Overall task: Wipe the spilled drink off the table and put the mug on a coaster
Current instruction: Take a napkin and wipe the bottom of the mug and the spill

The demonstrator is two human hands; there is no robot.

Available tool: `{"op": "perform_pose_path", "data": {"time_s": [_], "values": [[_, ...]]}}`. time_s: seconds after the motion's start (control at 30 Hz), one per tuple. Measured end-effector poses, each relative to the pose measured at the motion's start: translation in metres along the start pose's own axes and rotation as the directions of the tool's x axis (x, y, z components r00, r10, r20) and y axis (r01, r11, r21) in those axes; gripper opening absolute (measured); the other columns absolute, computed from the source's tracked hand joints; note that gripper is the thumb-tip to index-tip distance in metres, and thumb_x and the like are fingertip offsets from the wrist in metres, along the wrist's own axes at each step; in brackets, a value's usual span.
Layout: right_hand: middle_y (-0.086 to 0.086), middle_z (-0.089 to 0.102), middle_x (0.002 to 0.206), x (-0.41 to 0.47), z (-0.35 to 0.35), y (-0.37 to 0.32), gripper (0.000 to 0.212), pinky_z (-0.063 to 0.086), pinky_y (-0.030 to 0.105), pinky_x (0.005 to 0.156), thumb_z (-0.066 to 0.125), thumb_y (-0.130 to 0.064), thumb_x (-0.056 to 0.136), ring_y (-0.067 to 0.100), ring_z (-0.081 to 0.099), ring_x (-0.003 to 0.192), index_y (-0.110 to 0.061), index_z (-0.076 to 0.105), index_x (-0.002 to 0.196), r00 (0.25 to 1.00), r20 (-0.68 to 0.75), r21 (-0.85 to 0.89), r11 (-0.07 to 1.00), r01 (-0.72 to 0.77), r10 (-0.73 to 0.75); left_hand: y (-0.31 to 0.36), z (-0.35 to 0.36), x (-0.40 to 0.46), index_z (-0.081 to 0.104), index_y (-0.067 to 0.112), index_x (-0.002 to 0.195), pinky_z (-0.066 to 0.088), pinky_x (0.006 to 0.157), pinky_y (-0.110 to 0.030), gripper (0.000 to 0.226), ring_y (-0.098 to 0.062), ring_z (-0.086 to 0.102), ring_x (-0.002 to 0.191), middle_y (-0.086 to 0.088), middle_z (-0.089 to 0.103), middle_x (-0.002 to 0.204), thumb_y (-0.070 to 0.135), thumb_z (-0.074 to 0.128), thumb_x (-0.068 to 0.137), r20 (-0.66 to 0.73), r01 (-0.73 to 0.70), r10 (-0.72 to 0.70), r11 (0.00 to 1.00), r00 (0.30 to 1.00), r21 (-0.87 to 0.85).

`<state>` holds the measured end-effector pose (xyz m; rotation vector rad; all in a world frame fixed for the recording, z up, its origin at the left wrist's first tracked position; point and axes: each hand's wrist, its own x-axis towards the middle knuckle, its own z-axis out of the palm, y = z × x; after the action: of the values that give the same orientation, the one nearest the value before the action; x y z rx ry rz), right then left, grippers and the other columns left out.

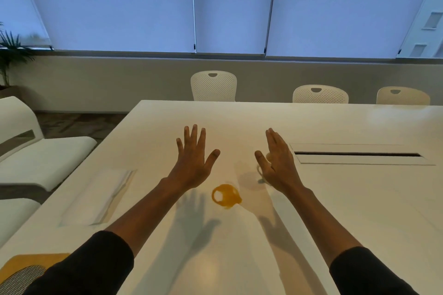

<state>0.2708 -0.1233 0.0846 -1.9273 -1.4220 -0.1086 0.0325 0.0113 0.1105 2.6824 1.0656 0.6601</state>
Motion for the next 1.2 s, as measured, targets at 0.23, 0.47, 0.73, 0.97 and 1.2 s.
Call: {"op": "perform_pose_path", "data": {"time_s": [0.23,0.47,0.73,0.97,1.2], "values": [[-0.003,0.008,0.178,0.007,0.041,-0.045,0.079,0.015,0.057,0.131,0.037,-0.062,0.104,0.024,0.010,0.164,-0.025,0.009,0.168,0.996,0.056,-0.023,0.998,0.064,-0.063,-0.052,-0.021,-0.021,-0.004,0.018,0.162,-0.009,0.123,-0.059,0.088,-0.029,-0.024,0.154,-0.007,-0.017,0.169,0.068,0.015,0.092,-0.024,0.077,-0.076,0.997,0.997,0.024],[-0.003,0.007,0.178,0.009,0.084,-0.080,0.080,0.009,0.054,0.130,0.029,-0.066,0.103,0.022,0.007,0.164,-0.025,0.010,0.168,0.986,0.120,0.011,0.993,0.113,-0.114,-0.104,-0.031,-0.048,0.000,0.018,0.162,-0.008,0.123,-0.060,0.089,-0.030,-0.021,0.155,-0.007,-0.014,0.170,0.068,0.015,0.090,-0.008,0.165,-0.165,0.986,0.986,0.038],[-0.003,0.005,0.178,0.003,0.127,-0.110,0.075,0.008,0.050,0.132,0.031,-0.060,0.107,0.017,0.003,0.164,-0.023,0.012,0.168,0.956,0.238,0.036,0.985,0.170,-0.174,-0.167,-0.033,-0.075,0.008,0.016,0.162,-0.004,0.124,-0.058,0.087,-0.029,-0.013,0.157,-0.008,-0.001,0.171,0.069,0.022,0.094,0.050,0.252,-0.252,0.968,0.966,0.006],[0.000,0.010,0.177,-0.010,0.167,-0.135,0.069,0.013,0.048,0.132,0.036,-0.051,0.110,0.018,0.007,0.163,-0.019,0.016,0.168,0.922,0.338,0.069,0.982,0.176,-0.189,-0.223,-0.030,-0.103,0.021,0.012,0.160,0.016,0.127,-0.045,0.069,-0.027,0.014,0.157,-0.010,0.022,0.168,0.045,0.045,0.103,0.127,0.385,-0.377,0.922,0.918,-0.044],[0.001,0.017,0.176,-0.034,0.214,-0.149,0.069,0.019,0.047,0.131,0.035,-0.051,0.109,0.021,0.014,0.162,-0.018,0.020,0.167,0.894,0.426,0.077,0.990,0.117,-0.139,-0.269,-0.022,-0.115,0.043,0.010,0.151,0.031,0.121,-0.044,0.059,-0.030,0.040,0.146,-0.012,0.044,0.157,0.035,0.057,0.100,0.085,0.518,-0.513,0.854,0.854,-0.055]]}}
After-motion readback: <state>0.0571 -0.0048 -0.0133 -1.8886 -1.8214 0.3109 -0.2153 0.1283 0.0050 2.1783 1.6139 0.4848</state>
